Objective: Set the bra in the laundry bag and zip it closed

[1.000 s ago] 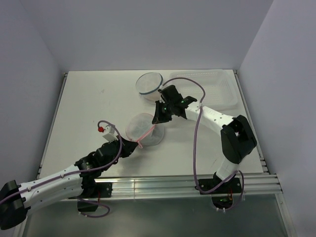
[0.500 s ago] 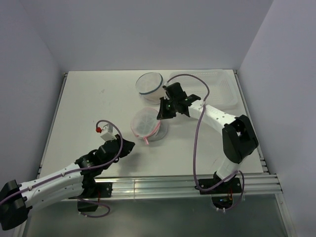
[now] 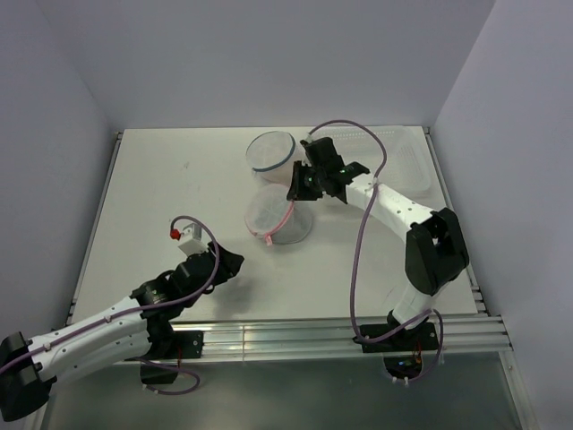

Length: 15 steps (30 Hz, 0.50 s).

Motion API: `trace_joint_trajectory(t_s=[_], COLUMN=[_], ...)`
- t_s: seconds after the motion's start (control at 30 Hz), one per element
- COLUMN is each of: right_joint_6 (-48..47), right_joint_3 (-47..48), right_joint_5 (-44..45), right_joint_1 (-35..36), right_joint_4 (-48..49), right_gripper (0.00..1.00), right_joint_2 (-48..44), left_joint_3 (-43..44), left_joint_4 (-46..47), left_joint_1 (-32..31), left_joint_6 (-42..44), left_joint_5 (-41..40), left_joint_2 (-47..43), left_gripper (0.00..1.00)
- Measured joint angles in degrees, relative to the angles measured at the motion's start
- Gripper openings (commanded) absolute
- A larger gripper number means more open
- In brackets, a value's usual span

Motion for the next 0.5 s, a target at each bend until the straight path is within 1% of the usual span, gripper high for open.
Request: trace_joint_trajectory(t_s=[0.07,0.1,0.13,0.2,0.23,0.4,0.5], right_joint_6=[-0.2,-0.2,-0.2,-0.3,-0.4,-0.4,-0.2], right_joint_3=[1.9,2.7,3.6,5.2,5.7,9.9,10.3], right_joint_5=[0.6,0.8,1.1,1.8,2.0,3.1,4.2], right_joint_1=[0.0,0.0,0.0,0.0,0.0,-0.1,-0.1], right_joint_4=[-0.2,-0.2,-0.3,-0.6,-0.7,-2.4,-3.0], right_gripper=[0.36,0.4,0.47,0.53,0.59,0.67,0.74], right_joint_2=[0.1,0.1,0.1,0.1,0.1,0.7,-0.1], left_joint_3=[0.3,0.5,0.5,0.7,0.9,3.3,5.2], left_joint_4=[-0.1,-0.1,-0.1,-0.2,-0.3,-1.3,-2.3], left_joint_1=[0.0,0.0,0.0,0.0,0.0,0.0,0.0], left_joint_6=[0.5,0.7,0.8,1.2,1.3,2.7,3.7], left_joint_5=[-0.2,-0.3,-0.4,-0.4,-0.4,-0.7,-0.8], left_joint_2=[0.0,0.0,0.0,0.0,0.0,-0.3,-1.0], left_gripper=[0.54,0.54,0.55,0.55,0.56,0.56,0.57])
